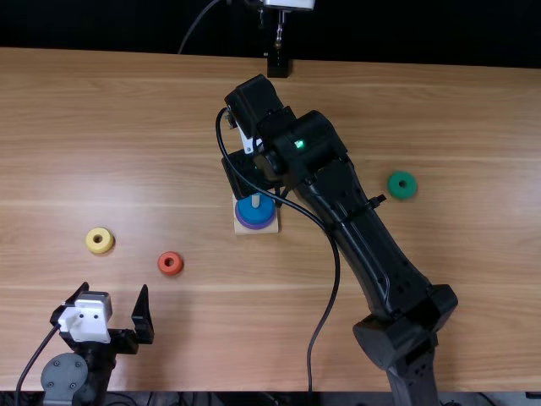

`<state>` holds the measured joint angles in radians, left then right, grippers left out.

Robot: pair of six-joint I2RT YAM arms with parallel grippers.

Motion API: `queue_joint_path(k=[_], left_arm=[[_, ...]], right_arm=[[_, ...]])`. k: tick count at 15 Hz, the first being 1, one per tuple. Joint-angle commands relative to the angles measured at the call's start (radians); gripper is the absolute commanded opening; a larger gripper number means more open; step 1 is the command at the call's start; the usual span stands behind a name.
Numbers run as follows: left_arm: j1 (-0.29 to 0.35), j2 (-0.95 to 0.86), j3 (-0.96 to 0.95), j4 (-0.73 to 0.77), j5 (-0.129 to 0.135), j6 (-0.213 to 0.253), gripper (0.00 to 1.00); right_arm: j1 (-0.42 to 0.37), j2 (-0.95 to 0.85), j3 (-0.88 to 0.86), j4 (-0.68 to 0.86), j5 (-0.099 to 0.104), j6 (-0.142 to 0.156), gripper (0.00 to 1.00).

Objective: Build the Hanoi tower: stack the rings onto the peg from bottom to top in this color order: purple, dark blue, light blue, dark green, light green, yellow, orange.

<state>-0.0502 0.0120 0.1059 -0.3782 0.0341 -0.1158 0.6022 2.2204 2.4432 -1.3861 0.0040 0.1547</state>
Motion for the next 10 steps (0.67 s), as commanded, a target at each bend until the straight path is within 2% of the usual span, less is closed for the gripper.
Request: queue_joint_path(k=[1,10], left_arm=[[0.016,-0.012,-0.106,-0.069,0.023,0.003,1.0],[0.016,-0.012,-0.106,-0.069,0.023,0.003,1.0]], right_arm=[[-0.004,0.024,0.031,-0.001,0.003,-0.004,0.0],[-0.036,0.019,0.027,-0.003,0.003,-0.004,0.0]])
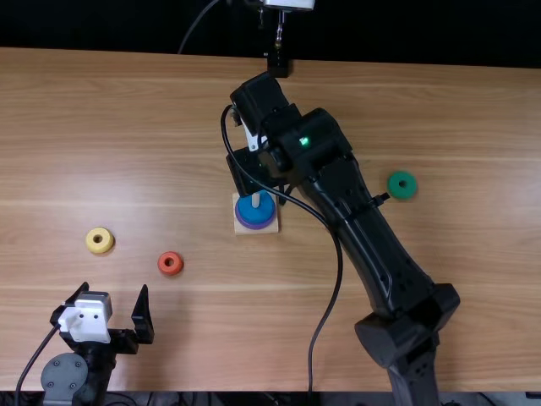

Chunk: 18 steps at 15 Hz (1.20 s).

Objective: Build the Hanoi tower: stack the rings onto the peg from bottom to top in this color order: purple, dark blue, light blue, dark green, light green, yellow, orange.

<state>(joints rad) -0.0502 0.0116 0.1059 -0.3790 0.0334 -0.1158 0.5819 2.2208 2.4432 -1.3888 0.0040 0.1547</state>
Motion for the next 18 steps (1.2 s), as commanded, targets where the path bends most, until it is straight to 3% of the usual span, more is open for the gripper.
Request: queue_joint_path(k=[1,18], left_arm=[[0.016,-0.012,-0.106,-0.068,0.022,0.003,1.0],[0.016,-0.012,-0.106,-0.068,0.024,0.003,1.0]], right_arm=[[-0.016,0.019,0.023,0.0,0.003,-0.004,0.0],[-0.004,0.025,0.03,0.002,0.002,0.002,0.0]])
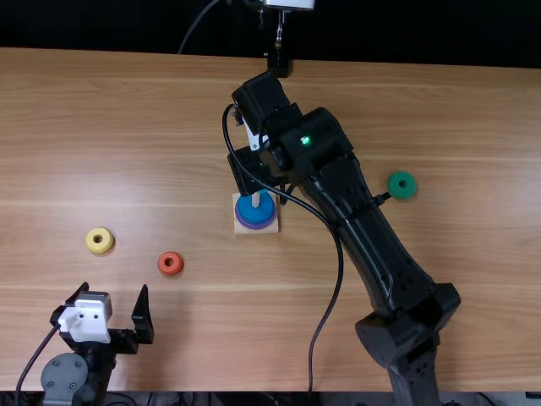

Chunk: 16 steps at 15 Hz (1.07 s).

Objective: Build the Hanoi tower: stack the rings onto the peg from bottom to top in this color order: purple, dark blue, light blue, dark green, light green, yellow, orange.

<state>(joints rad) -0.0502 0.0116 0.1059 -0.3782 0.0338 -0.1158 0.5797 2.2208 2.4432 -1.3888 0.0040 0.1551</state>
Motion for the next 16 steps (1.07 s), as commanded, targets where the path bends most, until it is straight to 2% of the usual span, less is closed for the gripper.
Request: queue_joint_path(k=[1,16], left_arm=[[0.016,-0.012,-0.106,-0.069,0.021,0.003,1.0],[0.016,-0.012,-0.106,-0.069,0.021,0.003,1.0]], right_arm=[[-0.001,0.025,0.028,0.002,0.0,0.001,0.0],[0.026,0.025,0.028,0.003,-0.002,0.001,0.0]])
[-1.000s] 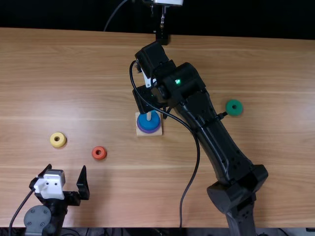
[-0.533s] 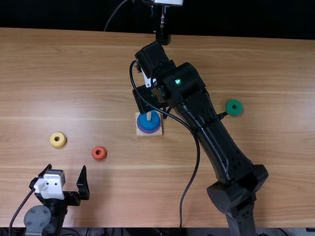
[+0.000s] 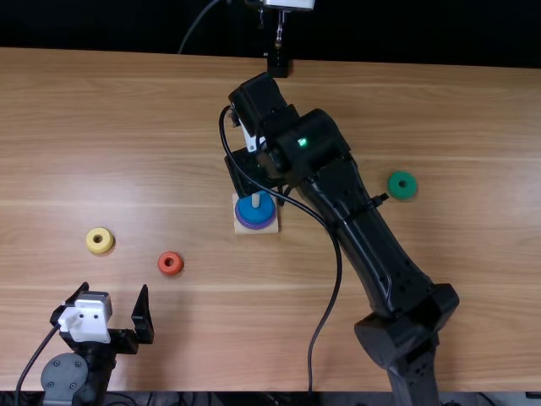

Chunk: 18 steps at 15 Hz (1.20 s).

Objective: Build the Hanoi tower: stack the rings onto the peg from bottom to top in this color order: purple, dark blue, light blue, dark green, light green, yellow, orange.

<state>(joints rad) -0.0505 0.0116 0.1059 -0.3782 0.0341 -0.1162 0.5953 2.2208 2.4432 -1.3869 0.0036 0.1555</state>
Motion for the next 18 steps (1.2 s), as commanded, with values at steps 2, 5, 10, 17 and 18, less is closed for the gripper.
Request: queue_joint_path(k=[2,5,10,17,18], left_arm=[[0.017,-0.012,-0.106,-0.069,0.021,0.004,1.0],[0.017,-0.012,-0.106,-0.067,0.023,0.004,1.0],[0.017,-0.012,-0.106,-0.069,0.021,0.004,1.0],[0.017,-0.012,-0.106,-0.069,0.021,0.004,1.0],[0.017,-0.012,-0.106,-0.069,0.021,0.004,1.0]], right_arm=[[0.009,0.027,0.028,0.0,-0.002,0.003,0.0],[0.003,0.034,0.019,0.002,-0.002,0.001,0.0],[0.001,0.077,0.027,0.002,-0.002,0.001,0.0],[0.001,0.065,0.025,0.003,0.002,0.005,1.0],[0.003,0.062,0.033,0.009,0.002,0.007,1.0]])
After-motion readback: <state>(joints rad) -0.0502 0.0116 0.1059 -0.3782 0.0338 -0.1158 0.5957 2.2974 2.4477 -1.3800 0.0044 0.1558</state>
